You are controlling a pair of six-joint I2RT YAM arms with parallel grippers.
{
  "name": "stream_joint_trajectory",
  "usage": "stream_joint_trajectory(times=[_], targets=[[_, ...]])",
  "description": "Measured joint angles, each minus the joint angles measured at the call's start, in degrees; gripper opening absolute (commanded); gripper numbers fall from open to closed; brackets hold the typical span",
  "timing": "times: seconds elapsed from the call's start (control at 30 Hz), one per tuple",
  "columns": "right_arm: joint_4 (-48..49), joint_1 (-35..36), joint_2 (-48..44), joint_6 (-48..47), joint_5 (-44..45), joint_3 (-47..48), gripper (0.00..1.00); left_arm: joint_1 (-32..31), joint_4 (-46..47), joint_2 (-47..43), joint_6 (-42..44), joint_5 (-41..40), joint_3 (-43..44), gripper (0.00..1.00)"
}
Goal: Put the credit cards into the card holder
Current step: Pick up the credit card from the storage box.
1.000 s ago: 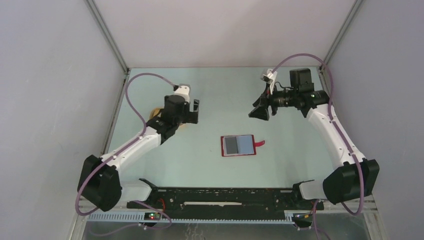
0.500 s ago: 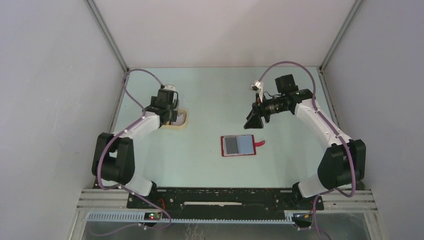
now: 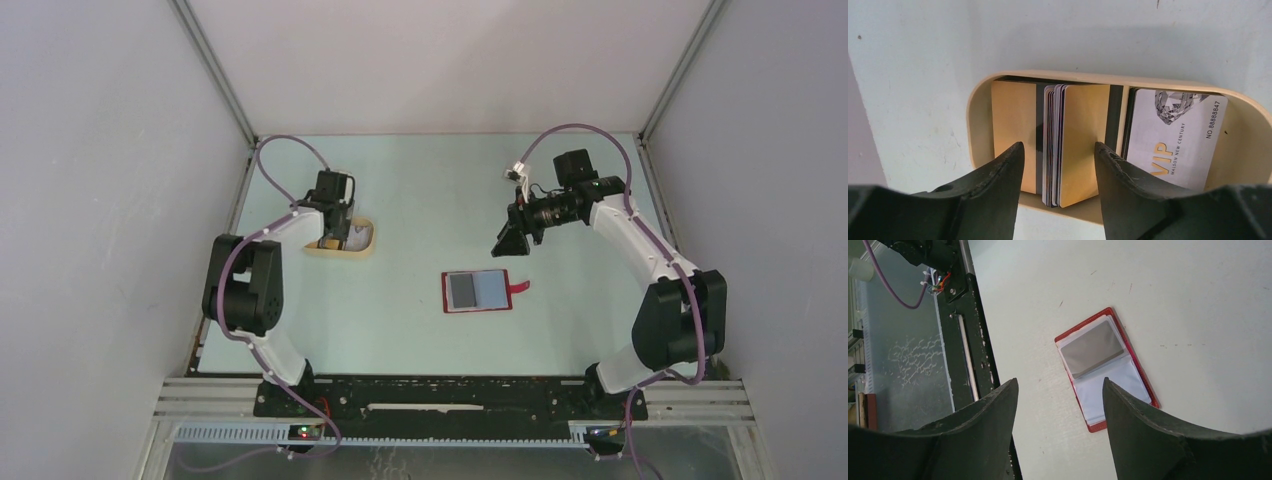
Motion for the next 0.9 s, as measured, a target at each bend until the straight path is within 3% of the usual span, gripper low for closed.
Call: stream_joint_trajectory(times=[0.17,0.9], targets=[[0.0,0.0,0.2,-0.1,0.0,0.0,0.71,0.0,0.0,0.4,0.0,0.3,0.3,0.51],[-0.2,0.0,0.2,-0.2,-0.2,0.0,0.71,0.0,-1.7,-0.8,-0.1,-1.0,0.4,0.5]])
